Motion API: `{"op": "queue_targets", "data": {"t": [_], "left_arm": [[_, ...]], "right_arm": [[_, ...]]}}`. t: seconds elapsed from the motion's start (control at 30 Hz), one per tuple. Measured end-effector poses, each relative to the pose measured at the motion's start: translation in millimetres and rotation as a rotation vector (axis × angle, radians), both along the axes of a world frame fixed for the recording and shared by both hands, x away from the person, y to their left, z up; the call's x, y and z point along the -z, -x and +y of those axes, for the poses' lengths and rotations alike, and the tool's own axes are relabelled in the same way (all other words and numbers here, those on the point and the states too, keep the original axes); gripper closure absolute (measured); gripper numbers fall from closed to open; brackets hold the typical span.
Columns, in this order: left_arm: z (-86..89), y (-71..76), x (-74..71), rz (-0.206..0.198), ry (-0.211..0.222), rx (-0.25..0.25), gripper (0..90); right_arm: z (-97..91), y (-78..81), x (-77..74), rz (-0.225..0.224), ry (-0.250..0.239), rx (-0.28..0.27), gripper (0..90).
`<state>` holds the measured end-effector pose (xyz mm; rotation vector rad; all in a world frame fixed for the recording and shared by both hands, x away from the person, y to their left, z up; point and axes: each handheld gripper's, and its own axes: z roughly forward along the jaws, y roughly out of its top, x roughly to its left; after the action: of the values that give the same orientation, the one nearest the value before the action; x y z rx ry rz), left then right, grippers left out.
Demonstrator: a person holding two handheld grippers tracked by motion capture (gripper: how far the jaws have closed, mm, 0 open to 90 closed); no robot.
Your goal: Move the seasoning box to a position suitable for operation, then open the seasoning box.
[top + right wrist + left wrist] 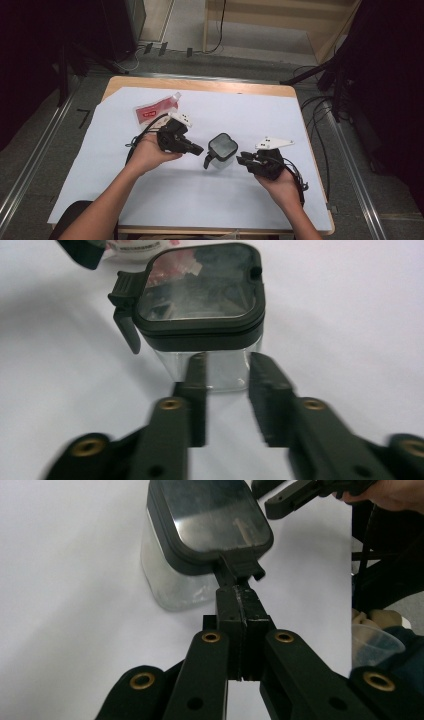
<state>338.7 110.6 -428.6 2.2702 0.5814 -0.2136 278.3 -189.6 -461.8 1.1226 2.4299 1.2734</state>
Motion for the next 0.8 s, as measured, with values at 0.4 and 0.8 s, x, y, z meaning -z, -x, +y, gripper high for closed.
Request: {"op": "queue_targets", "data": {"t": [0.4, 0.8], "left_arm": [[-6.1, 5.5, 23.8, 0.007, -0.019, -0.013, 90.0], [-10.1, 6.2, 28.8, 0.007, -0.032, -0.01, 90.0]], "right_arm": [[2.8, -4.2, 0.0, 0.045, -0.034, 0.029, 90.0], [12.1, -8.7, 5.2, 0.063, -0.024, 0.011, 90.0]]}}
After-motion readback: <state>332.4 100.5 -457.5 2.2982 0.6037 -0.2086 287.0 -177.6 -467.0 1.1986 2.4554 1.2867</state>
